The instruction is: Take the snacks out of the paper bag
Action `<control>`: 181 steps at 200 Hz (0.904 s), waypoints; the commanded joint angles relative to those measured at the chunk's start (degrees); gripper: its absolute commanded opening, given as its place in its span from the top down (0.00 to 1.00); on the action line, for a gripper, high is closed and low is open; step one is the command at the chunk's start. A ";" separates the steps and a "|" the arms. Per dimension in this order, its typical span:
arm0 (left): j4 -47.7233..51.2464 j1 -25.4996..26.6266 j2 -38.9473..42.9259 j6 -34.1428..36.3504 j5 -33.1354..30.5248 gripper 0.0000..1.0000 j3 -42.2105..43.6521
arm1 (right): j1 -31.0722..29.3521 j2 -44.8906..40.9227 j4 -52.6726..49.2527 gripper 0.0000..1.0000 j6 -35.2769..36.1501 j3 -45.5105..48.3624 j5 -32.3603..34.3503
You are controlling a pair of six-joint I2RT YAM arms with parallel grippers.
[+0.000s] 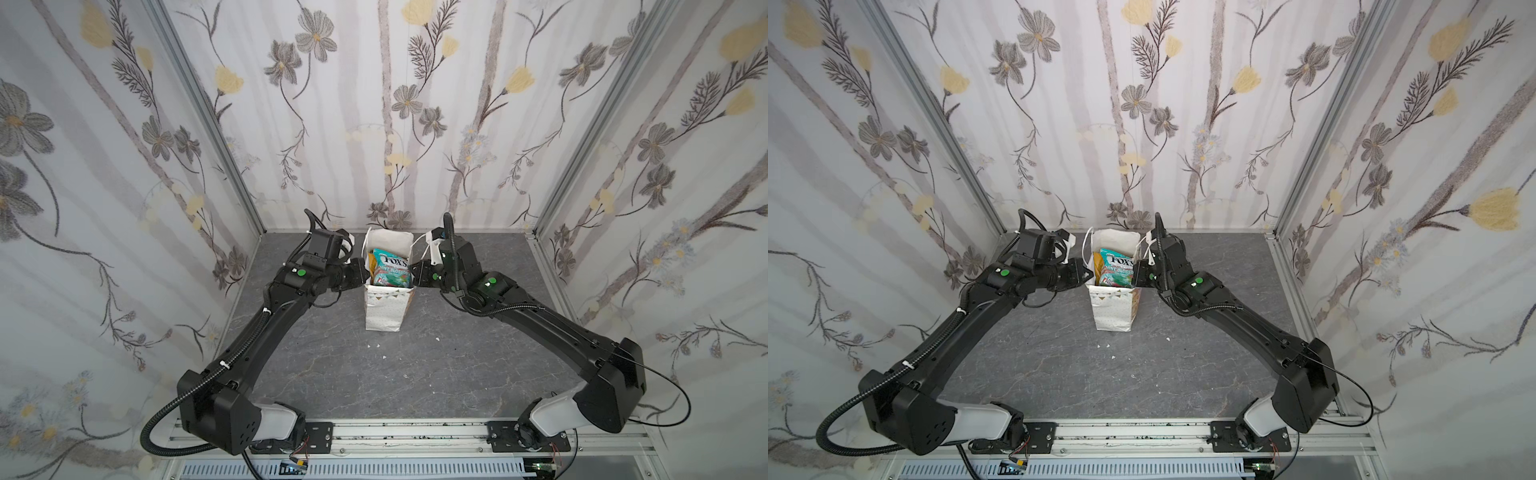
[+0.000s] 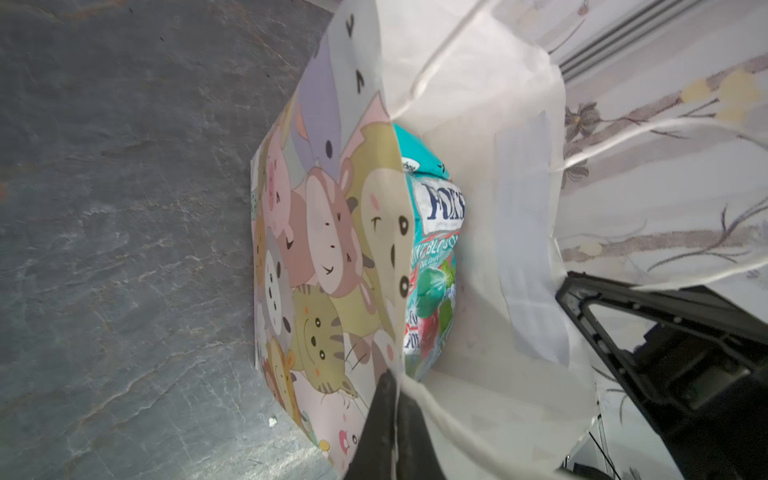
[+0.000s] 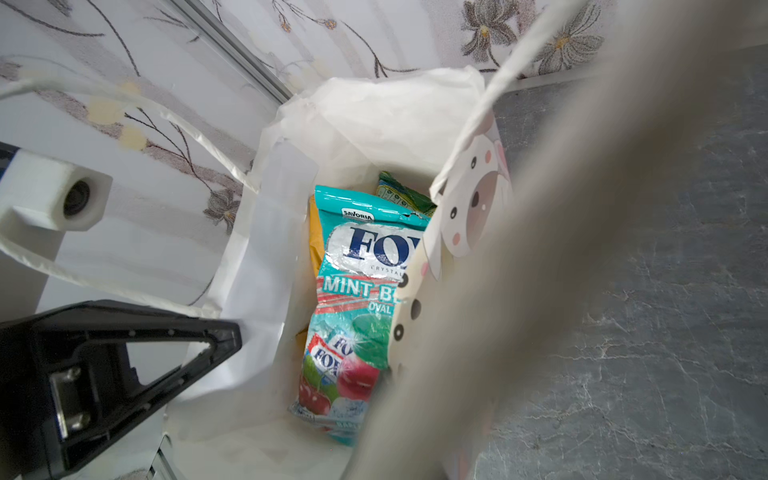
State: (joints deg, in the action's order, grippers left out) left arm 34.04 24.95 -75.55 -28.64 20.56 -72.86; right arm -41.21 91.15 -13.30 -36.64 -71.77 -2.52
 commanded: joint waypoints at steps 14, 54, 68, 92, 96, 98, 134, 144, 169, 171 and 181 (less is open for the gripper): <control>-1.30 4.71 7.15 -5.15 -3.95 0.97 5.75 | -2.13 -6.91 3.51 0.95 -2.72 6.62 0.20; 3.10 8.62 13.20 -7.55 -8.60 0.94 8.96 | -5.88 -12.15 2.17 0.92 -4.83 10.88 2.50; 2.60 9.55 14.99 -8.01 -8.98 0.91 9.95 | -5.89 -12.94 1.42 0.89 -5.19 11.37 3.17; 4.01 9.76 15.95 -6.89 -13.19 0.73 10.07 | -7.81 -14.04 0.80 0.78 -5.46 11.14 4.38; 4.39 9.83 15.95 -6.61 -13.88 0.71 9.83 | -7.83 -14.18 0.52 0.75 -5.50 10.93 4.60; 4.61 9.78 15.96 -6.43 -14.10 0.70 9.73 | -7.90 -14.28 0.37 0.73 -5.53 10.83 4.73; 3.81 9.81 18.48 -5.33 -15.63 0.45 8.97 | -8.01 -16.78 -0.68 0.46 -4.55 9.00 6.05; 3.75 9.77 19.69 -5.21 -16.06 0.41 8.43 | -7.94 -17.75 -1.18 0.42 -4.15 8.35 6.33; 5.93 9.77 22.39 -5.13 -18.87 0.40 4.78 | -7.97 -19.96 -3.75 0.35 -2.85 6.12 9.02; 6.19 9.77 22.55 -5.05 -19.12 0.40 4.29 | -7.98 -20.16 -3.99 0.34 -2.78 5.96 9.22; 7.10 9.83 23.08 -5.06 -20.04 0.40 1.83 | -7.99 -21.20 -4.67 0.33 -2.24 5.30 10.26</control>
State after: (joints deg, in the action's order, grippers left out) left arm 39.31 34.79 -53.91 -34.30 4.47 -66.87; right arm -49.10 71.64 -16.16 -40.60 -64.82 4.03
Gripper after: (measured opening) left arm 0.602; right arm 0.658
